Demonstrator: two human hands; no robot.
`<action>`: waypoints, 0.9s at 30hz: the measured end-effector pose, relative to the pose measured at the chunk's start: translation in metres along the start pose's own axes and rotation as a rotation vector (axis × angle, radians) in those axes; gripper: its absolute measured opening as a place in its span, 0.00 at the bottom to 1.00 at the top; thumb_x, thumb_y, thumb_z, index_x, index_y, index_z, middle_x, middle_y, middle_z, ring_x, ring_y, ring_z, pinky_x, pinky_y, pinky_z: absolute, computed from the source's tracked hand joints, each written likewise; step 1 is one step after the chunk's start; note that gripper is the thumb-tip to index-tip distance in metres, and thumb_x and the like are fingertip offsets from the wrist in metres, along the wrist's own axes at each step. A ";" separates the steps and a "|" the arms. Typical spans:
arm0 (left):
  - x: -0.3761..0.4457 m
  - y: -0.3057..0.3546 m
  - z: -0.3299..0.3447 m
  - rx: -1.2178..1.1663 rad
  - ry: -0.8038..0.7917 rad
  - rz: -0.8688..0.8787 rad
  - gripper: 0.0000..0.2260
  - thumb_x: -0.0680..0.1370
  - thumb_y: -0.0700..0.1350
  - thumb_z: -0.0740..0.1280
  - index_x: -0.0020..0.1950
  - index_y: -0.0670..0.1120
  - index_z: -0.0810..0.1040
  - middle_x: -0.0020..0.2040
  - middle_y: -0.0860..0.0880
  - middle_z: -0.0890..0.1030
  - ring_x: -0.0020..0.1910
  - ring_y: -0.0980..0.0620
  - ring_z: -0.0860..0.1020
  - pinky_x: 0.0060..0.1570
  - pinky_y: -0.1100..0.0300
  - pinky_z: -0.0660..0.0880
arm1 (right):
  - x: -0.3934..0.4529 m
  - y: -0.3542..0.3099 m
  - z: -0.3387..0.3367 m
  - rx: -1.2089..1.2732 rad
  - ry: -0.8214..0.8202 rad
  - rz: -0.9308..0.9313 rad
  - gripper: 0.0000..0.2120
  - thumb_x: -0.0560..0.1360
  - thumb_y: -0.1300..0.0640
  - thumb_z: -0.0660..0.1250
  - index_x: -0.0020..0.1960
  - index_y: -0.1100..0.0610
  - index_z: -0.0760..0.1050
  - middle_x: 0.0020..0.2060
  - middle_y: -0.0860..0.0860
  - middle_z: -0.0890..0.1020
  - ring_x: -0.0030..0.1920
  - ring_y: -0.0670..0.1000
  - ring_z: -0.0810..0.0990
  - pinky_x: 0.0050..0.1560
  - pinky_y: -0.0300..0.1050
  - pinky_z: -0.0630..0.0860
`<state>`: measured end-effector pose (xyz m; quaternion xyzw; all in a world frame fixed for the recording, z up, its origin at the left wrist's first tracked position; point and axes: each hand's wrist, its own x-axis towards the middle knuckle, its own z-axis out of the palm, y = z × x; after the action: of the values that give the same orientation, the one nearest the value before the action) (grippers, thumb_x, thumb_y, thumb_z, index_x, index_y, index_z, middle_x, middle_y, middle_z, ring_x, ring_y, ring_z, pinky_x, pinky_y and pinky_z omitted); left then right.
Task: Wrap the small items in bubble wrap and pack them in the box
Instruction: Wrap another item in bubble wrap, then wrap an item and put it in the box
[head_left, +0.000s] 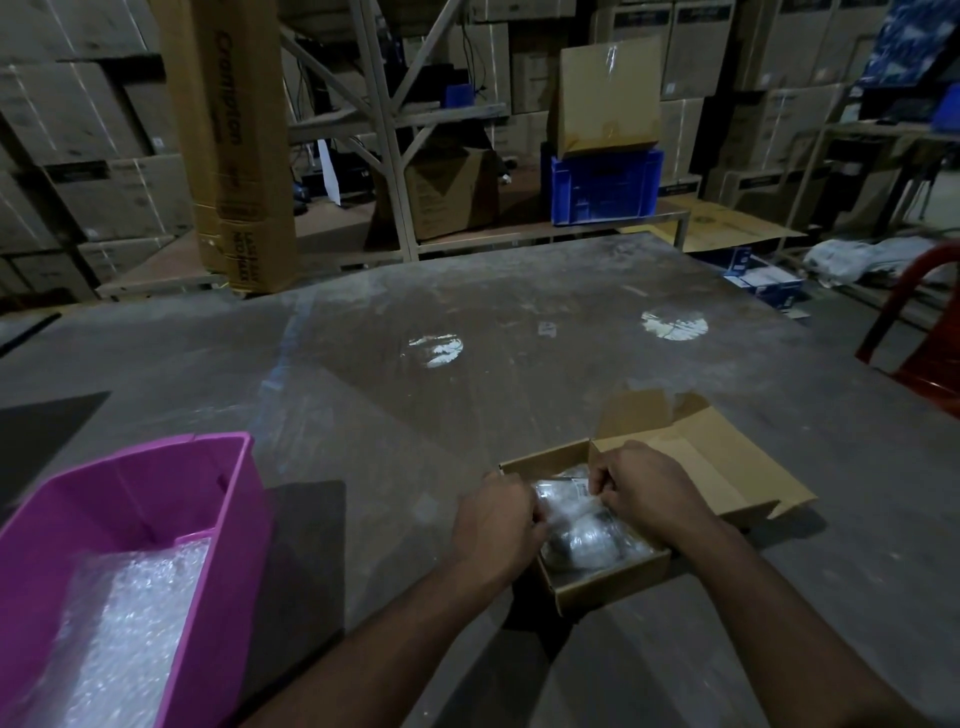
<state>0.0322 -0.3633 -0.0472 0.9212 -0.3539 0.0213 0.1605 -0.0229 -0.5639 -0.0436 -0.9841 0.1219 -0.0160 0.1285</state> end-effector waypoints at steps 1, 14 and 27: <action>0.001 0.001 -0.001 0.014 -0.042 0.013 0.09 0.78 0.53 0.68 0.48 0.52 0.86 0.45 0.52 0.84 0.48 0.51 0.80 0.46 0.54 0.79 | 0.000 -0.001 -0.001 -0.011 -0.007 -0.003 0.13 0.72 0.58 0.71 0.37 0.41 0.73 0.41 0.43 0.77 0.46 0.47 0.78 0.38 0.41 0.65; 0.003 0.007 0.003 0.193 -0.208 0.036 0.15 0.80 0.53 0.64 0.58 0.44 0.81 0.57 0.43 0.82 0.56 0.42 0.80 0.52 0.53 0.75 | -0.007 -0.011 -0.003 -0.162 -0.028 -0.019 0.11 0.70 0.60 0.73 0.39 0.43 0.78 0.44 0.46 0.73 0.44 0.47 0.78 0.40 0.39 0.68; -0.013 -0.015 -0.037 -0.016 0.066 -0.084 0.14 0.78 0.57 0.62 0.50 0.49 0.83 0.47 0.50 0.85 0.46 0.48 0.82 0.42 0.55 0.78 | -0.014 -0.050 -0.008 -0.108 0.236 -0.153 0.16 0.71 0.66 0.71 0.50 0.46 0.86 0.43 0.46 0.86 0.50 0.50 0.77 0.41 0.42 0.69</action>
<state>0.0353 -0.3327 -0.0187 0.9328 -0.3095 0.0420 0.1800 -0.0250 -0.5154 -0.0226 -0.9873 0.0615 -0.1346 0.0583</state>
